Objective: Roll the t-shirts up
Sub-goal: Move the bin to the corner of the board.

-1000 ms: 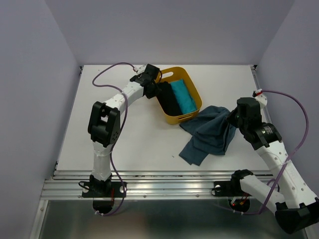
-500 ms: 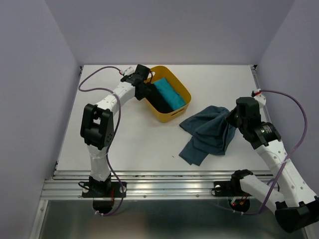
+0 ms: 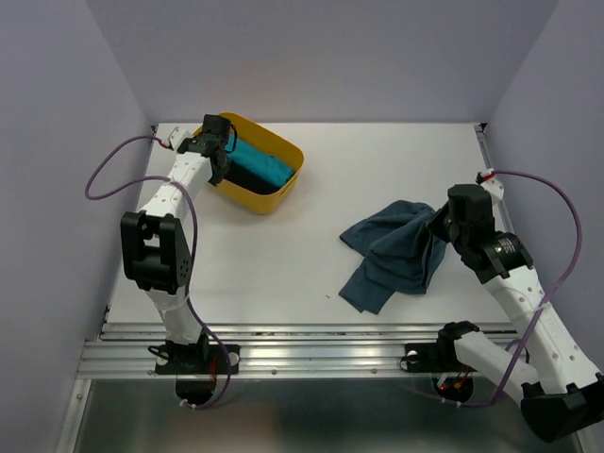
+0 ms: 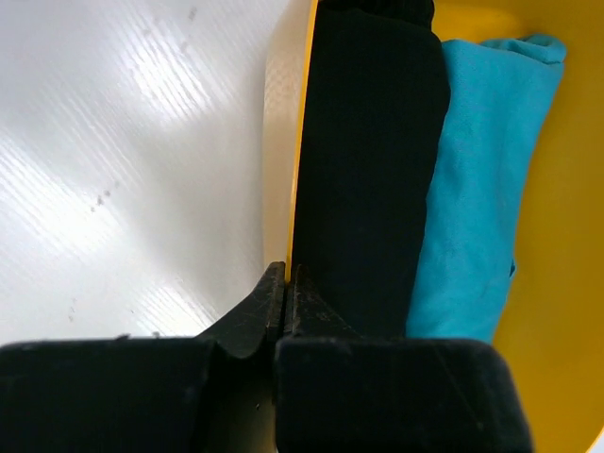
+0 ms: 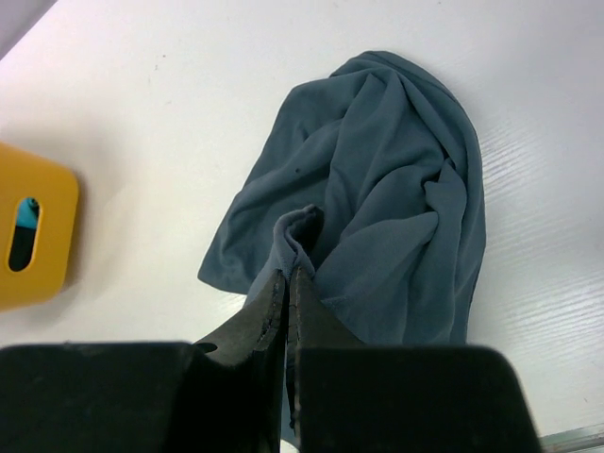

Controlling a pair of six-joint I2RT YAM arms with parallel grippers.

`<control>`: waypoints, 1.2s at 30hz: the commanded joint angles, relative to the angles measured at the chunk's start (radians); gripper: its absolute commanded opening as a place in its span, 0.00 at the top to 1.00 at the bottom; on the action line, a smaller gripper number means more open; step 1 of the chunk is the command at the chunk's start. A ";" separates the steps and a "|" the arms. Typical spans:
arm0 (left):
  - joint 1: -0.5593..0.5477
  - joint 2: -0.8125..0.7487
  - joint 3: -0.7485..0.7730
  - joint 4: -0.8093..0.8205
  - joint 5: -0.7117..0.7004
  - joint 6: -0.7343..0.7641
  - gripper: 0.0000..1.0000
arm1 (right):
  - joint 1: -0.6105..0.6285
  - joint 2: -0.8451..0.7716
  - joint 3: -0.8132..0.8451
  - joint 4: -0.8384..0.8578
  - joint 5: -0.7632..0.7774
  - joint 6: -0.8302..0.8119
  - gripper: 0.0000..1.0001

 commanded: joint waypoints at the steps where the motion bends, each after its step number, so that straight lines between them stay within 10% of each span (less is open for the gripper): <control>1: 0.031 -0.108 -0.001 0.089 -0.061 -0.102 1.00 | -0.006 -0.027 0.012 0.030 0.005 0.003 0.99; 14: 0.108 -0.115 -0.099 0.133 -0.073 -0.146 0.99 | -0.006 -0.062 0.008 -0.001 -0.005 0.009 0.99; 17: 0.109 -0.106 -0.105 0.139 -0.055 -0.120 0.91 | -0.006 -0.059 0.005 0.001 -0.006 0.009 0.99; 21: 0.108 -0.104 -0.106 0.165 -0.009 -0.044 0.35 | -0.006 -0.062 0.005 -0.002 -0.018 0.006 0.99; 24: 0.108 -0.144 -0.129 0.210 0.019 0.019 0.21 | -0.006 -0.062 0.005 -0.004 -0.028 -0.003 0.99; 36: -0.136 -0.354 -0.085 0.195 -0.005 0.289 0.20 | -0.006 0.076 -0.010 0.149 -0.294 -0.101 0.99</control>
